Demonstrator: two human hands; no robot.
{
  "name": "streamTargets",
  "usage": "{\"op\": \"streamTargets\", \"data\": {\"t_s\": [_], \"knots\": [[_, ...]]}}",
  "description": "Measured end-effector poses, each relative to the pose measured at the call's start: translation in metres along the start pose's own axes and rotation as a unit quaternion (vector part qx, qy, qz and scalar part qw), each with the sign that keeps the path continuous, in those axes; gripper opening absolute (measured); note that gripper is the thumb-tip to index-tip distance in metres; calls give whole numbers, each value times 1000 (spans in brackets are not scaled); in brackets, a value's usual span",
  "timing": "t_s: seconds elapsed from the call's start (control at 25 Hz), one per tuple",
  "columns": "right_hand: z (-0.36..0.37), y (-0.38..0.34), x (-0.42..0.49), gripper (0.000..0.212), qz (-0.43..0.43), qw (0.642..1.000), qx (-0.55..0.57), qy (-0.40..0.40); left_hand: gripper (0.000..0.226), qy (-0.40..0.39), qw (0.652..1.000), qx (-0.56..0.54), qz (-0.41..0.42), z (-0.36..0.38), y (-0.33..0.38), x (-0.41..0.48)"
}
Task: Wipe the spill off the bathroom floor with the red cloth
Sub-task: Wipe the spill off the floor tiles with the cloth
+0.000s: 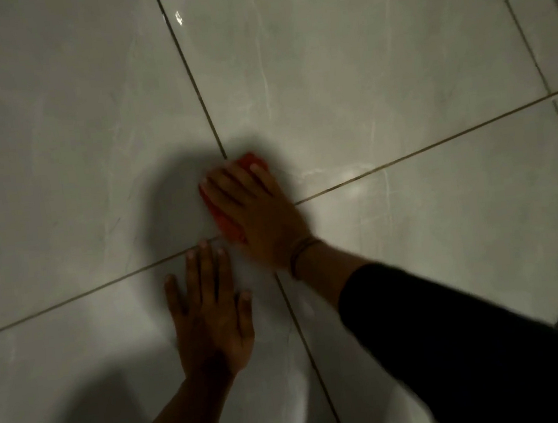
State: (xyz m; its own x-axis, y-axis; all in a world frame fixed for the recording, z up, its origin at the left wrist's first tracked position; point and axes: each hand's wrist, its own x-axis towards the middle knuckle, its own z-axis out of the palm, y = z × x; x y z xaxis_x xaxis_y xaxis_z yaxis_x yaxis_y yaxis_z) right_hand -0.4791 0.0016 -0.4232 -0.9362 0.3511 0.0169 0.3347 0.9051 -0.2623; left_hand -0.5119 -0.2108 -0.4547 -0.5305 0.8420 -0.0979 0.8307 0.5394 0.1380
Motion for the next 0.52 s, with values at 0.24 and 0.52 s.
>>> {"op": "streamTargets", "data": {"t_s": [0.24,0.52], "knots": [[-45,147,-120,75,388,920,-32,45,74,-5,1000,-4,0,-2,1,0],[16,0,-85,71,140,986,-79,53,76,-4,1000,0,-8,0,0,1]]}}
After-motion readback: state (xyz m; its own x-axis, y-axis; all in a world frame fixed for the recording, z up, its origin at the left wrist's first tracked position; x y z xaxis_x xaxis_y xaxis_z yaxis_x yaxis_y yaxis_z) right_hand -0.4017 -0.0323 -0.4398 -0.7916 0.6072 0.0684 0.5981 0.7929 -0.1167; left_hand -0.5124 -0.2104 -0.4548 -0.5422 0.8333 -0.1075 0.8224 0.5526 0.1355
